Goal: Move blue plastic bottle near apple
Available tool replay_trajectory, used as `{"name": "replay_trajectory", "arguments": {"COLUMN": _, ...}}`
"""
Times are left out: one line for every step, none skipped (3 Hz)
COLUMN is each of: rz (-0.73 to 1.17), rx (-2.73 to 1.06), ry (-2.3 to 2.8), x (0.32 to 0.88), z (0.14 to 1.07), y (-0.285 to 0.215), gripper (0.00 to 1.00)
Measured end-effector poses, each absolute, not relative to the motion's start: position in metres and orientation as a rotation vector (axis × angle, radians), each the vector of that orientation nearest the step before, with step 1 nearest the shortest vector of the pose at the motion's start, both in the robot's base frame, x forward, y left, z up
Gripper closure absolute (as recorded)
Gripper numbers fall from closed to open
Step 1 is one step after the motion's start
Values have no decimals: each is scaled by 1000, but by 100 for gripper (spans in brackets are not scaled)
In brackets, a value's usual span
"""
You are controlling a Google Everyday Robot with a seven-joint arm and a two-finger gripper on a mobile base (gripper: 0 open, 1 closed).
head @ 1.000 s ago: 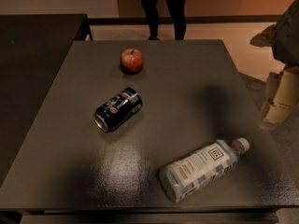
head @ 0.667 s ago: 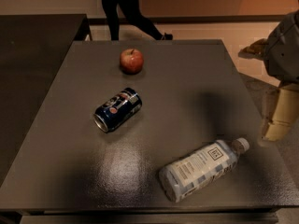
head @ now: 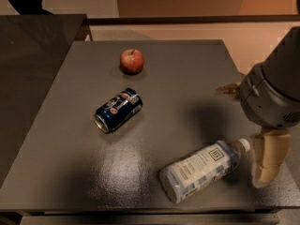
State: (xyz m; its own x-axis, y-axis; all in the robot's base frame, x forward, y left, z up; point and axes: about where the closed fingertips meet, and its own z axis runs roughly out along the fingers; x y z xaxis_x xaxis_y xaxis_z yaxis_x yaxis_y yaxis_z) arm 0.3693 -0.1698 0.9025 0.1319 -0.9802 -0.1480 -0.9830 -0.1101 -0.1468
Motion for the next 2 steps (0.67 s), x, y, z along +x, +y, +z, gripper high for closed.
{"name": "replay_trajectory", "arguments": {"rz": 38, "rx": -2283, "ry": 1905, "x": 356, "z": 876, "y": -162, "gripper": 0}}
{"name": "replay_trajectory", "arguments": {"rz": 37, "rx": -2333, "ry": 1888, "x": 349, "z": 860, "y": -160, "gripper": 0}}
